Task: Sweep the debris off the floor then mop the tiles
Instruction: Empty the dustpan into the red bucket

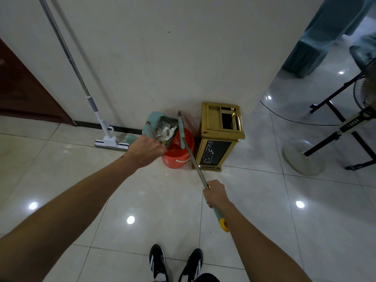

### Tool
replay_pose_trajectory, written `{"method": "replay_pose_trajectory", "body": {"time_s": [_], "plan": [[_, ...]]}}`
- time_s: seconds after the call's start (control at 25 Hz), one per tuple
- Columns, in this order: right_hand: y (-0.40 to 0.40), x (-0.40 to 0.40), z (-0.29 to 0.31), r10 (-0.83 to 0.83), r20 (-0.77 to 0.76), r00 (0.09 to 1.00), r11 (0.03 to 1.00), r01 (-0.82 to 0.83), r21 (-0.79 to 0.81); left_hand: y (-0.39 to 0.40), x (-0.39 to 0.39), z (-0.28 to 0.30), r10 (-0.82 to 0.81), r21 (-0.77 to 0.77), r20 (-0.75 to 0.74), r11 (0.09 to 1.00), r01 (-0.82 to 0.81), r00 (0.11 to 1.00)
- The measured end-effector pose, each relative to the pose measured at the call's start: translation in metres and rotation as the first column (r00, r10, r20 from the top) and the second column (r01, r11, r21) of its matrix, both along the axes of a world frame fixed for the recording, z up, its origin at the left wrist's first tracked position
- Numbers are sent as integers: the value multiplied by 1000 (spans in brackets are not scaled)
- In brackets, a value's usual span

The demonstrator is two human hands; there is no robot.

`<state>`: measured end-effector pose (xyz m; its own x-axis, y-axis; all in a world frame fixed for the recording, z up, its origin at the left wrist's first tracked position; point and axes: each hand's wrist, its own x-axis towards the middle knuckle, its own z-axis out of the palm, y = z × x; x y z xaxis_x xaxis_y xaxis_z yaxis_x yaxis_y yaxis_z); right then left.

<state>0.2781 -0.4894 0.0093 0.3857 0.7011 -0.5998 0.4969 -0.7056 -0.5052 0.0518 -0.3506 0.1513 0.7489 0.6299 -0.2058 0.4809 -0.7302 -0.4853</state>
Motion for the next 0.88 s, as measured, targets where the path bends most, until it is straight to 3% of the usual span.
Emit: {"method": "replay_pose_trajectory", "body": {"time_s": [0.24,0.4,0.88], "plan": [[1,-2,-1,-9,-3,1000,1000,9,-2,7,-8,10,-66,27,54,998,64,996],[2,-3,0,-18,-15,1000,1000,18,3,-9,-2,6,-65,-71,-75,996,59,995],[10,-22,-4,19,-54,998,999,-17,40,6,-20,18,3,37,46,999,-5,999]]}}
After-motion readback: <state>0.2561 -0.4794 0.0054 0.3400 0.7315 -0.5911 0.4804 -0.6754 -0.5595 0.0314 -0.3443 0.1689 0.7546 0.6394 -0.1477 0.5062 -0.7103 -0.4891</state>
